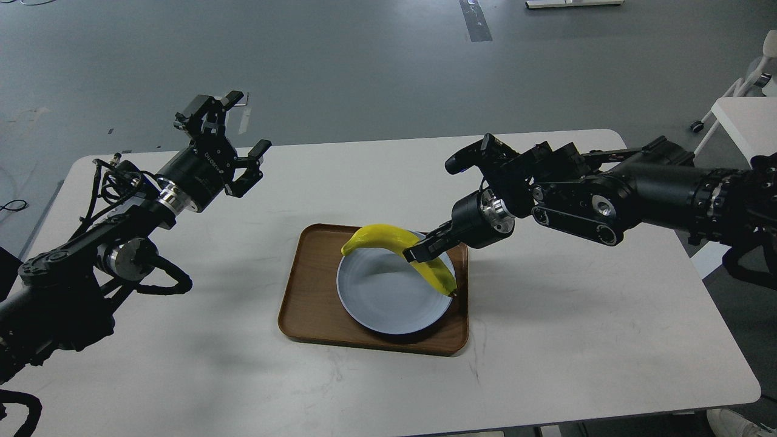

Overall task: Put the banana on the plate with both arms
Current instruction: 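Lower the banana onto the plate with the right gripper, then open the right gripper and raise it away from the banana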

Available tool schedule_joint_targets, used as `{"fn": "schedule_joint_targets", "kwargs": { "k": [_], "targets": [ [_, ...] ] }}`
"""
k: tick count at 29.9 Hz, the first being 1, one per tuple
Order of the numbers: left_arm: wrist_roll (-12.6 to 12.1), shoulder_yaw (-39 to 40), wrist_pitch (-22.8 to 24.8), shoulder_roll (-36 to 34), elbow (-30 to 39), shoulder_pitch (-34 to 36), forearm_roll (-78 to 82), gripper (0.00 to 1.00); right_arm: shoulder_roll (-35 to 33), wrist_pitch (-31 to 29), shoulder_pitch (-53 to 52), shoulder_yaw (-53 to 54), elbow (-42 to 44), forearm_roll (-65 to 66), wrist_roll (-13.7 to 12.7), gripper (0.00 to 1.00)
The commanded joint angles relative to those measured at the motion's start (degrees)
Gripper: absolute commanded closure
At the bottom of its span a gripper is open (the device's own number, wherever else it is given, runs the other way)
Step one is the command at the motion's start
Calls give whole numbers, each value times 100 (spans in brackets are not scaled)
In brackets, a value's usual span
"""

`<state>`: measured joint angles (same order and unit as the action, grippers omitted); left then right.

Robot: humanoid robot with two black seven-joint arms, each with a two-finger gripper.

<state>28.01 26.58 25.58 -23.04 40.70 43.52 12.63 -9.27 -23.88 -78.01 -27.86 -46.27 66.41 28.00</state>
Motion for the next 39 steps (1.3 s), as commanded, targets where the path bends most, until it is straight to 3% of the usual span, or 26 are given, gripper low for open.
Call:
{"fn": "schedule_joint_targets", "kwargs": {
  "k": [1, 7, 16, 19, 20, 21, 27, 32, 39],
  "targets": [
    [-1, 5, 0, -7, 0, 7, 3, 2, 92, 6, 75, -18, 39, -58, 0, 74],
    [-1, 23, 0, -7, 0, 7, 3, 2, 180, 6, 137, -27, 118, -155, 0, 70],
    [-1, 23, 0, 1, 0, 7, 3, 2, 268, 6, 190, -27, 215, -164, 0, 49],
    [-1, 23, 0, -7, 0, 7, -6, 2, 268, 6, 190, -27, 224, -164, 0, 30],
    [-1, 23, 0, -7, 0, 7, 3, 2, 251, 14, 190, -27, 232, -164, 0, 2],
    [-1, 23, 0, -7, 0, 7, 3, 2, 224, 32, 190, -9, 259, -173, 0, 0],
    [-1, 23, 0, -7, 0, -1, 3, 2, -276, 85, 111, 333, 268, -743, 0, 0],
    [-1, 23, 26, -7, 0, -1, 3, 2, -1154, 59, 294, 1430, 206, -2023, 0, 0],
    [-1, 14, 176, 28, 0, -19, 3, 2, -1797, 76, 1305, 2854, 232, -4205, 0, 0]
  ]
}}
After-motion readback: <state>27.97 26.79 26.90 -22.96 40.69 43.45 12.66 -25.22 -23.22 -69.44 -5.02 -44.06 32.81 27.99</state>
